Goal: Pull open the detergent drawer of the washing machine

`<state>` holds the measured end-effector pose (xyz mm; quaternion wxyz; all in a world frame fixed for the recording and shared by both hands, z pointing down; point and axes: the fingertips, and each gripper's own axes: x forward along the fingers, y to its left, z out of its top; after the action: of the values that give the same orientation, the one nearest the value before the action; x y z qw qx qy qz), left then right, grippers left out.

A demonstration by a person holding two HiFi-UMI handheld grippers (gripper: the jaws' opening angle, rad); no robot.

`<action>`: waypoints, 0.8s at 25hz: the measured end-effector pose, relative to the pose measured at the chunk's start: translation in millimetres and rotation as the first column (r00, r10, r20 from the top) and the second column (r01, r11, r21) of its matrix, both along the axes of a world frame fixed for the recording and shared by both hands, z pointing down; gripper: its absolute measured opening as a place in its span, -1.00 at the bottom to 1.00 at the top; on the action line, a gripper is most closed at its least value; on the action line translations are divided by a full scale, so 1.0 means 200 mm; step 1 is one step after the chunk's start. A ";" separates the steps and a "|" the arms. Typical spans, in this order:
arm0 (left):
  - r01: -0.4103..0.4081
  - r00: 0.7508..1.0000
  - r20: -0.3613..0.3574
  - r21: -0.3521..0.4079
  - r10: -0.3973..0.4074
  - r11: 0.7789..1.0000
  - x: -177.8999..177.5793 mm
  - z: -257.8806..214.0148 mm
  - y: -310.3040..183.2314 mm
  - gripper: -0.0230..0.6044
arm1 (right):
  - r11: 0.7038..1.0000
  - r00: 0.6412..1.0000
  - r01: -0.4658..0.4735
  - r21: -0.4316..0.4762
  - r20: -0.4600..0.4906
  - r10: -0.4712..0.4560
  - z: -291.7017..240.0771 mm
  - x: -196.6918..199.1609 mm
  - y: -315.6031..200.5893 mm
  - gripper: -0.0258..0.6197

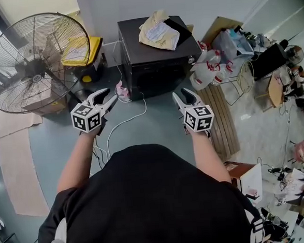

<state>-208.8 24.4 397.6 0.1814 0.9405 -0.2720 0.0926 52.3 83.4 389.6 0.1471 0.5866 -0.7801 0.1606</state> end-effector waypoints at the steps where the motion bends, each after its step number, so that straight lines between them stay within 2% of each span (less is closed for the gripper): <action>1: -0.008 1.000 0.001 0.003 0.008 1.000 -0.01 0.00 -0.02 -0.32 | 1.000 1.000 -0.004 0.000 0.000 0.004 0.01 -0.01 -0.02 -0.40; 8: -0.028 1.000 0.003 0.004 0.028 1.000 -0.04 -0.01 -0.12 -0.32 | 1.000 1.000 -0.017 -0.024 -0.001 0.017 0.03 -0.05 -0.08 -0.40; 14: -0.045 0.999 0.022 -0.017 0.045 0.999 0.03 0.06 -0.20 -0.32 | 0.999 1.000 -0.022 -0.046 0.013 0.023 0.10 0.00 -0.16 -0.40; 20: -0.018 0.999 0.041 -0.029 0.019 0.999 0.11 0.11 -0.33 -0.32 | 0.998 0.999 -0.003 -0.058 0.034 0.005 0.18 0.12 -0.32 -0.40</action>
<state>-186.2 -40.9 419.2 0.1882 0.9382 -0.2656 0.1175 75.9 18.8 425.6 0.1504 0.5806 -0.7765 0.1932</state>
